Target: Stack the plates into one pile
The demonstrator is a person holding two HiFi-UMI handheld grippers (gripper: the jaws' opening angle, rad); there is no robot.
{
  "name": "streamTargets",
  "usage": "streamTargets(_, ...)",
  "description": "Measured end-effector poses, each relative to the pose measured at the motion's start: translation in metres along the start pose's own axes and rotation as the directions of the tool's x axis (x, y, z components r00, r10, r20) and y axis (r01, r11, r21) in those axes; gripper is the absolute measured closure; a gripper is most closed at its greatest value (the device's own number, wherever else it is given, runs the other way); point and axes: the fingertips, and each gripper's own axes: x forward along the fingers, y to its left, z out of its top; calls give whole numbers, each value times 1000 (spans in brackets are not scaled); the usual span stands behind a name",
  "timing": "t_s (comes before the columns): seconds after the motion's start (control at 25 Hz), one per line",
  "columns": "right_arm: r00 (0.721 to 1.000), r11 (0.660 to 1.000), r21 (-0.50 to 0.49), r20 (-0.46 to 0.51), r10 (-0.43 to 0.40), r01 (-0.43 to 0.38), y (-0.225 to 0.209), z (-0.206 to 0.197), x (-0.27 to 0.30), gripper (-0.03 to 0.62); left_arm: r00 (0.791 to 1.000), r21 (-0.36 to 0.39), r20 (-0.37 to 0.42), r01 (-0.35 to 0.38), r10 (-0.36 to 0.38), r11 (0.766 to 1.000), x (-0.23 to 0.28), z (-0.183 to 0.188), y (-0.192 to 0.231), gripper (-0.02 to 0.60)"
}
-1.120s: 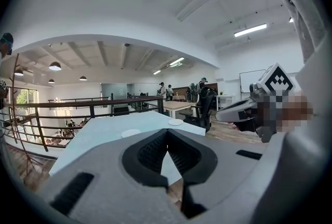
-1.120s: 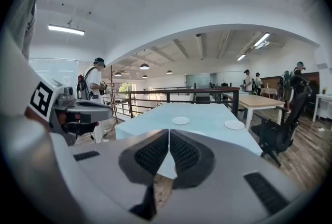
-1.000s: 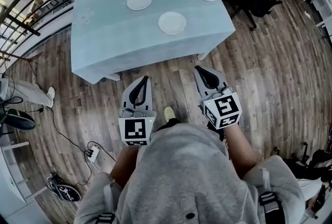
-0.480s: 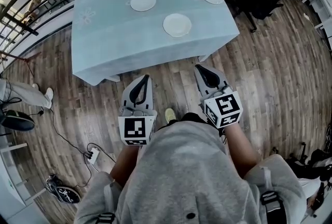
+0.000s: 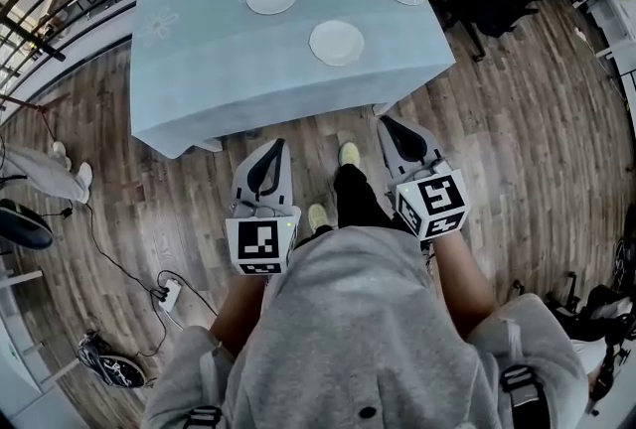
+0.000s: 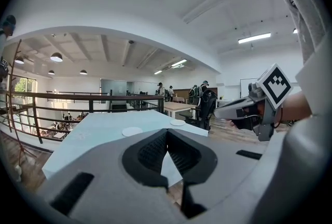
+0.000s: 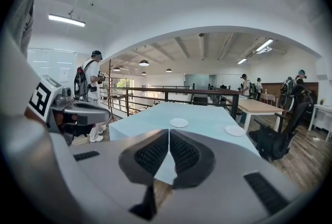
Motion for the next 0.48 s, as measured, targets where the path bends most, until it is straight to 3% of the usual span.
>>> streamTargets(0.48,999,1000,7,35,-1,1,-26,9,28,566,999,48,-9,-44,44,998,29,7,14,563)
